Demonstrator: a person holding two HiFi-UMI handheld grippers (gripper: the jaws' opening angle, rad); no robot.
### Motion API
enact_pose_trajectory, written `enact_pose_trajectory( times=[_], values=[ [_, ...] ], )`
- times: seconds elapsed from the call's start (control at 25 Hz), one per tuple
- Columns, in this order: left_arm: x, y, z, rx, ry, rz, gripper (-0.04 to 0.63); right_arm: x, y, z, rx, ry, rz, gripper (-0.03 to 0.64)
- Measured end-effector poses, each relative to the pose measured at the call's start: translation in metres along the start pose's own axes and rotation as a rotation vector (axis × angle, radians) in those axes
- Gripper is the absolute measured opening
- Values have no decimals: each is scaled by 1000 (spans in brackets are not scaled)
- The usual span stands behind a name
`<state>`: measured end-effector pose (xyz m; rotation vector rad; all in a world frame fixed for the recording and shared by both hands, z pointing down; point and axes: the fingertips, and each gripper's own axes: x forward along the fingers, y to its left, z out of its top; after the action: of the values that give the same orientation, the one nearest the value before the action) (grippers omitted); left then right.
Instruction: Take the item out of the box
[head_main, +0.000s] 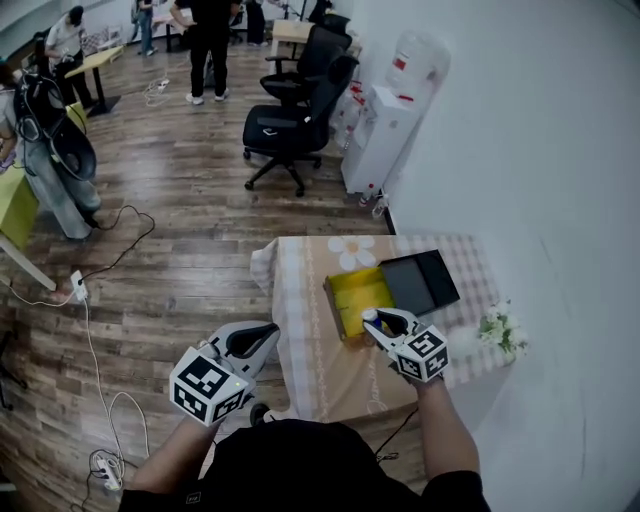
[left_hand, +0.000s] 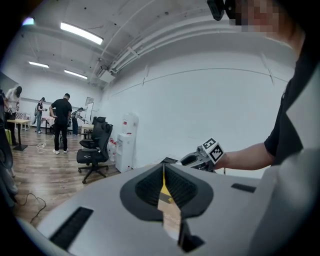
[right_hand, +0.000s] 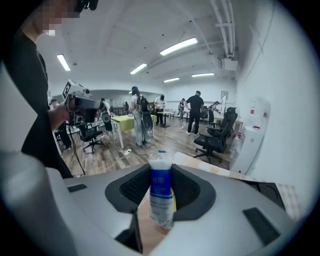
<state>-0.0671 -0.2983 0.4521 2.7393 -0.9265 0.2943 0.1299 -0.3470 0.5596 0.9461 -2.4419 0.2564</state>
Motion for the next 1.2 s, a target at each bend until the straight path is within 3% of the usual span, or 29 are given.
enact_pose_trajectory(
  times=[0.28, 0.84, 1.2],
  values=[
    [12, -13, 13, 8, 0, 41, 21, -34, -5, 23, 136, -183, 19, 137],
    [35, -31, 38, 26, -18, 88, 21, -101, 23, 112, 79, -458, 125, 137],
    [50, -47, 69, 75, -67, 59, 21, -138, 37, 160, 71, -609, 136, 136]
  ],
)
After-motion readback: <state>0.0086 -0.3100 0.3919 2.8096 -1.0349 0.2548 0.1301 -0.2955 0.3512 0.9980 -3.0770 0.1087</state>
